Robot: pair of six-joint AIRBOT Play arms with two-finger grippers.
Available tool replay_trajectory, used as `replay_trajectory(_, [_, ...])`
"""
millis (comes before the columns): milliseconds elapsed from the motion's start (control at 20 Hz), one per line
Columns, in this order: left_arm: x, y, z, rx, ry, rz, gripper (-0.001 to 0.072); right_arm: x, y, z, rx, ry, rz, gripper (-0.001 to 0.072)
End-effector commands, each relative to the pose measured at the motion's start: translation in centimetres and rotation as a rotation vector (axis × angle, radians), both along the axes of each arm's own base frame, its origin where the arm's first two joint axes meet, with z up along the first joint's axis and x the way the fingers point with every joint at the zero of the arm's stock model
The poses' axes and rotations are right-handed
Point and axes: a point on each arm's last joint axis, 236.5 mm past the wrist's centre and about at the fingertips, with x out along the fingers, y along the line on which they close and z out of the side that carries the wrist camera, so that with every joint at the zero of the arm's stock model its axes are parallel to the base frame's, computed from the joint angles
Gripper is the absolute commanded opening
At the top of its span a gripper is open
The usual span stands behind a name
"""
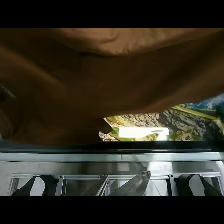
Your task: Fold the shirts.
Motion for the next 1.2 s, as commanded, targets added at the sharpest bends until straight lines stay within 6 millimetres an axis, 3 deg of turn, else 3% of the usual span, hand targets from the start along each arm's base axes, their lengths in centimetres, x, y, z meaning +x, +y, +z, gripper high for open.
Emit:
replay_trajectory(0, [-0.1, 0.6, 3.2, 0.113, -0.027, 0.064, 0.0023, -0.1, -0.4, 1.3, -0.072, 0.024, -0.141, 0.002])
replay_trajectory(100, [3.0, 1.3, 0.6, 0.104, 0.072, 0.02, 0.0023, 2.5, -2.1, -3.1, -0.099, 0.188, -0.158, 0.002])
replay_trajectory(250, [8.8, 2.3, -7.9, 0.052, 0.347, -0.094, 0.0023, 7.1, -3.3, -11.3, -0.075, 0.428, -0.101, 0.002])
replay_trajectory(500, [17.8, 5.9, -23.2, -0.058, 0.697, -0.182, 0.0023, 15.8, -1.6, -30.2, -0.024, 0.815, 0.006, 0.002])
replay_trajectory(600, [20.6, 6.1, -29.9, -0.093, 0.823, -0.237, 0.0023, 18.9, -1.1, -37.8, -0.006, 0.931, 0.007, 0.002])
replay_trajectory(700, [23.3, 6.1, -35.9, -0.131, 0.932, -0.281, 0.0022, 21.6, -0.6, -43.8, 0.016, 1.009, 0.009, 0.002])
replay_trajectory(800, [26.4, 6.2, -41.3, -0.17, 1.01, -0.298, 0.002, 24.4, -0.6, -47.8, 0.09, 1.018, 0.004, 0.002])
replay_trajectory(900, [29.8, 6.3, -45.5, -0.197, 1.042, -0.288, 0.002, 27.0, -1.4, -50.2, 0.166, 0.991, -0.018, 0.002])
replay_trajectory(1050, [33.7, 6.8, -49.5, -0.22, 1.016, -0.233, 0.0021, 30.1, -2.9, -52.1, 0.255, 0.963, -0.044, 0.002])
replay_trajectory(1150, [35.2, 7.3, -51.4, -0.248, 0.996, -0.165, 0.0022, 31.6, -3.2, -52.6, 0.284, 0.947, -0.043, 0.002])
